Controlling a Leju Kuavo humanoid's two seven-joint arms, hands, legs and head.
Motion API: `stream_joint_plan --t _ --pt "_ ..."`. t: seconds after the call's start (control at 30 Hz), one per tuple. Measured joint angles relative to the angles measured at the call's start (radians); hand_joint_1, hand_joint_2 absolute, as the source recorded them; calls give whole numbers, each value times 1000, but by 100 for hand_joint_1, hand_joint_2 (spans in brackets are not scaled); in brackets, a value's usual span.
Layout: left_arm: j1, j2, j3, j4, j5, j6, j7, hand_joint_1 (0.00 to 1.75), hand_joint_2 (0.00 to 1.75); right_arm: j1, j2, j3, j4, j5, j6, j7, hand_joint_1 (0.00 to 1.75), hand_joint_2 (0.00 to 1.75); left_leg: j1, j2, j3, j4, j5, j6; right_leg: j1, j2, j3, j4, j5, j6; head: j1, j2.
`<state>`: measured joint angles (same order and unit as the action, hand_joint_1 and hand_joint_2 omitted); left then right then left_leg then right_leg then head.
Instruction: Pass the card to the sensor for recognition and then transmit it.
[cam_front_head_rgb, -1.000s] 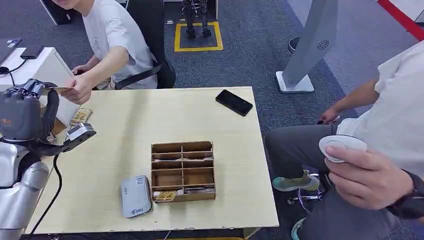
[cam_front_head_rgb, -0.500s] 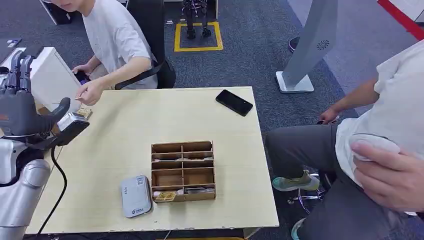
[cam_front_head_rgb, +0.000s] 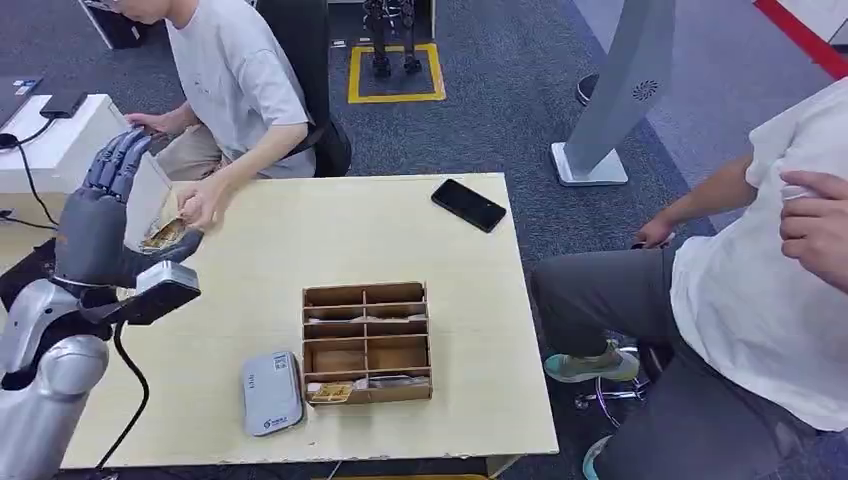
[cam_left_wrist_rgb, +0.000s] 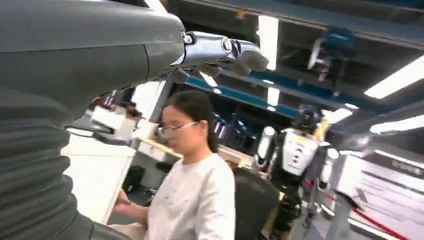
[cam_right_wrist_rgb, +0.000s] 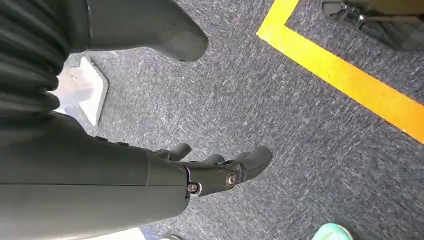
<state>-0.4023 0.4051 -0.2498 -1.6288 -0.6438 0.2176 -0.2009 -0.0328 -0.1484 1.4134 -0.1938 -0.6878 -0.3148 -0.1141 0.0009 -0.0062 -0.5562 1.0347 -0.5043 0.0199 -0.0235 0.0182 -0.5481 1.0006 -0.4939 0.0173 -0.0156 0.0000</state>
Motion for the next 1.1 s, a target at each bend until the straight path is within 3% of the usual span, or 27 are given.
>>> stream_joint_plan --t 0.13,0.3,0.63,0.73,0.93,1.1 --pt "0 12 -112 -78 -94 -59 -72 0 175 -2 5 0 7 -4 12 -14 0 175 0 -1 0 0 0 0 0 -1 0 0 0 0 0 0" --pt "0 28 -295 -175 -146 -68 -56 0 175 -6 12 -1 20 -6 18 -32 0 175 -1 0 0 0 0 0 0 0 0 0 0 1 0 0" --pt "2 66 -383 -220 -167 -67 -73 0 175 -7 17 -2 39 -8 31 -32 0 175 0 0 0 0 0 0 0 -1 0 0 0 1 0 0" --pt "10 75 -403 -222 -226 -38 -46 0 175 -7 18 -3 53 -15 37 -26 0 175 0 -1 -1 0 0 0 0 -1 0 0 0 1 0 0" --pt "31 74 -440 -216 -369 -1 81 0 175 -10 39 -10 80 -23 44 -35 0 175 0 -1 -1 0 0 0 0 -1 0 0 0 1 0 0" --pt "33 69 -462 -207 -390 0 98 0 175 -13 49 -13 91 -24 43 -36 0 175 0 -1 0 0 0 0 0 -1 0 0 0 1 0 0"
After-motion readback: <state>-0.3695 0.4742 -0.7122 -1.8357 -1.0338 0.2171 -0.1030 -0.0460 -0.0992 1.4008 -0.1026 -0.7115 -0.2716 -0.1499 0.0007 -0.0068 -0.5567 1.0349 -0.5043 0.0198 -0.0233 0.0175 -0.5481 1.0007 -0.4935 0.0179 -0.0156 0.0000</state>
